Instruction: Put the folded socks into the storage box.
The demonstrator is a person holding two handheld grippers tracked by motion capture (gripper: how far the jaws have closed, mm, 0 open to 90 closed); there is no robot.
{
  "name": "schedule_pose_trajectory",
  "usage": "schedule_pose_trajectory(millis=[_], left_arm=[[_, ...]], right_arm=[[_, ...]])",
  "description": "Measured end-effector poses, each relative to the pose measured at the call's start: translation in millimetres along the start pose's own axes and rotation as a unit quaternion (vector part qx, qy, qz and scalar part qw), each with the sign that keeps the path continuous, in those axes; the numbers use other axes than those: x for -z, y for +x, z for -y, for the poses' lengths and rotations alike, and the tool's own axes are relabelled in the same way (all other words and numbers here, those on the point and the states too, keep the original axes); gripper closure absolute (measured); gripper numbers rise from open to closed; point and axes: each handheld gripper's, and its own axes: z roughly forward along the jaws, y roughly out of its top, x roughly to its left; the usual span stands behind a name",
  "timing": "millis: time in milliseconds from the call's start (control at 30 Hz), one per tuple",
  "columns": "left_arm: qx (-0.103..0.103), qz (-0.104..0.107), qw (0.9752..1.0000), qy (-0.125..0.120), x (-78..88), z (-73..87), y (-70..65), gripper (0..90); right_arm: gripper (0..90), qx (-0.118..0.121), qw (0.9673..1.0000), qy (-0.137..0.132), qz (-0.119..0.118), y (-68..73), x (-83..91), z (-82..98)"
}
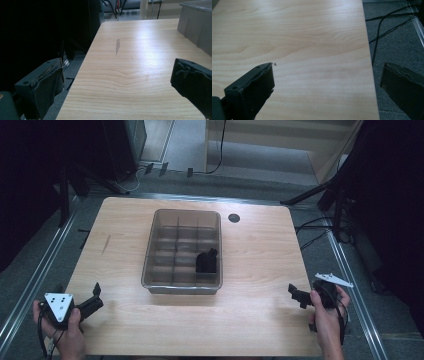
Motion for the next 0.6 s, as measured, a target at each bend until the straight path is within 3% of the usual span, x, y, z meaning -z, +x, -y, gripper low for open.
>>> schedule_pose_trajectory(millis=[100, 333, 467, 500, 600], left_arm=[[0.001, 0.001, 1.0, 0.0, 0.0, 0.0, 0.0, 0.0], [-0.002, 0.0, 1.0, 0.0, -0.2, -0.1, -0.8, 0.0], [-0.007, 0.0, 1.0, 0.0, -0.1, 0.0, -2.2, 0.0], [-0.009, -0.001, 1.0, 0.001, 0.0, -0.1, -2.6, 0.0], [-0.013, -0.002, 0.9999, 0.002, -0.3, -0.2, -3.2, 0.0]], right_arm=[[0.1, 0.005, 0.9997, -0.025, 0.002, 0.3, 3.1, 24.3], [1.2, -0.011, 0.9988, -0.049, 0.003, -0.7, 6.5, 54.7], [2.9, -0.012, 0.9983, -0.056, 0.012, -2.4, 7.1, 61.4], [4.1, -0.021, 0.9973, -0.069, 0.012, -2.8, 9.4, 62.4], [5.6, -0.018, 0.9964, -0.081, 0.016, 0.2, 11.0, 65.4]])
